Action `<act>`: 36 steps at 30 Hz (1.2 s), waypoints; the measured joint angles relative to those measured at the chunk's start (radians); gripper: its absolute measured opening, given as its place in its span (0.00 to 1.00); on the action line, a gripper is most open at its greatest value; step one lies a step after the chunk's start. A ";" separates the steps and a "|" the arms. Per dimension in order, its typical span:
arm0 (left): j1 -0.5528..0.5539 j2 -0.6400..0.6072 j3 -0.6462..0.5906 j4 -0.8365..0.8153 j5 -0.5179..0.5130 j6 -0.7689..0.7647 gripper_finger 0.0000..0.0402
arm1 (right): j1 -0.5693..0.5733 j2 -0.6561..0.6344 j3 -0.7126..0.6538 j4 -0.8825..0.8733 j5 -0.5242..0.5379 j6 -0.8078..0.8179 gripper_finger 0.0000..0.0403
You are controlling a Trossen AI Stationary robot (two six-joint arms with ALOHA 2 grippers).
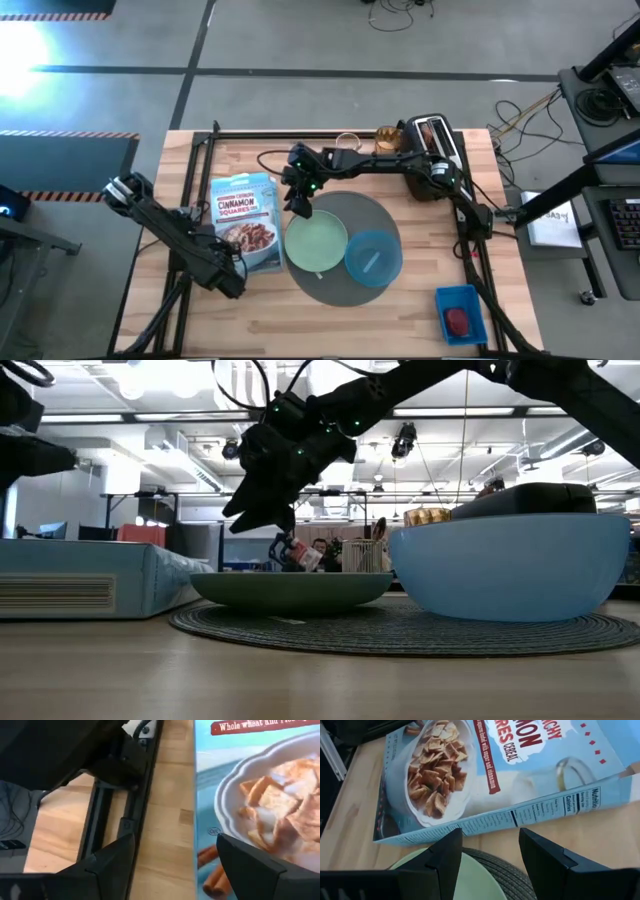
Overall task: Arrange a breakfast setting
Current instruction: Pour the cereal from the cereal box into the blue bowl
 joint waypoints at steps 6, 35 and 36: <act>0.000 0.053 -0.028 -0.011 0.136 0.003 0.66 | 0.004 0.000 -0.001 0.000 0.000 0.000 0.46; 0.006 0.119 0.098 0.179 -0.191 0.068 0.65 | 0.006 0.000 -0.001 -0.005 0.000 0.026 0.46; 0.006 0.122 0.096 0.198 -0.191 0.078 0.65 | 0.006 0.000 -0.001 -0.008 0.000 0.026 0.46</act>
